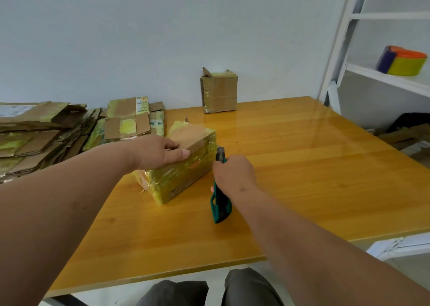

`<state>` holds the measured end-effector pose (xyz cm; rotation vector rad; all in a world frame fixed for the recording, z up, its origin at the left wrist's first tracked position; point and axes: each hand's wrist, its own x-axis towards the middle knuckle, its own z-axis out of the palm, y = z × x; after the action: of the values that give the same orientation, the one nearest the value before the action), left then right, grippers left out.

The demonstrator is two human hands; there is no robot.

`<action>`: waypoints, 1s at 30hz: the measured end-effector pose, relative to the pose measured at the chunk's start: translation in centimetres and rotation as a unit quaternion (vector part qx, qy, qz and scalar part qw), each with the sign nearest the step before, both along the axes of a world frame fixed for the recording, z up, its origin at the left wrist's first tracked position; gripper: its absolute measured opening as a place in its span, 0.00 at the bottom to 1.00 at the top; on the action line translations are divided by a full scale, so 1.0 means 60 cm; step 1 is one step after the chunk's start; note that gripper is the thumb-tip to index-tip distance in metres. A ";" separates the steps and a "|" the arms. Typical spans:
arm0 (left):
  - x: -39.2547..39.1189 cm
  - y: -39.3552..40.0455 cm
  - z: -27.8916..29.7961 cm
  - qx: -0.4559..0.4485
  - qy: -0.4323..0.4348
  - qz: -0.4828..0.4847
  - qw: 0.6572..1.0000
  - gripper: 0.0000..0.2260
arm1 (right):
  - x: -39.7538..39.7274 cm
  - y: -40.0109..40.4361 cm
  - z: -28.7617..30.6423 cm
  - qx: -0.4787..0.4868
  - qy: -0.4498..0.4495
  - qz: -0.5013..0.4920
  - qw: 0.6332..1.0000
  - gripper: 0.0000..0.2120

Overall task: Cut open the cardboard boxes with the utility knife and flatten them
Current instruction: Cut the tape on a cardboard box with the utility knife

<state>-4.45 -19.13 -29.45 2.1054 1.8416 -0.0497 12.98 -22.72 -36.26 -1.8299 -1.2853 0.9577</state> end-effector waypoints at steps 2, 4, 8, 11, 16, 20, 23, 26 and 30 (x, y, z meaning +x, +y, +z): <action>0.002 0.000 -0.002 -0.005 -0.017 0.002 1.000 0.31 | -0.005 -0.004 0.001 0.002 -0.012 -0.002 1.000 0.15; 0.004 0.000 0.000 -0.008 -0.032 0.005 0.999 0.29 | -0.013 -0.009 0.002 0.003 -0.030 0.006 1.000 0.16; -0.005 -0.002 0.006 -0.026 -0.075 0.019 0.997 0.28 | -0.027 -0.007 0.016 0.026 -0.021 0.030 0.999 0.17; -0.009 -0.003 0.008 -0.034 -0.098 0.028 0.994 0.28 | -0.030 0.001 0.025 0.049 0.008 0.033 0.998 0.16; 0.004 -0.002 0.006 -0.017 -0.055 -0.001 0.998 0.27 | -0.061 -0.012 0.020 0.013 0.062 0.090 0.994 0.11; -0.008 0.003 0.011 -0.009 -0.084 0.013 0.996 0.28 | -0.069 -0.028 0.021 0.020 0.059 0.148 0.987 0.13; -0.024 0.008 0.016 0.012 -0.106 0.022 0.994 0.29 | -0.065 -0.040 0.034 0.016 0.063 0.204 0.977 0.15; -0.035 0.013 0.015 0.026 -0.152 0.032 0.988 0.26 | -0.053 -0.040 0.052 -0.007 0.103 0.239 0.966 0.11; -0.039 0.013 0.011 0.075 -0.219 0.027 0.972 0.15 | -0.042 -0.022 0.067 -0.039 0.029 0.254 0.966 0.11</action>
<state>-6.80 -18.35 -28.79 1.9574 1.6695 0.5403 10.44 -24.05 -32.26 -1.5383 -1.7445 1.3342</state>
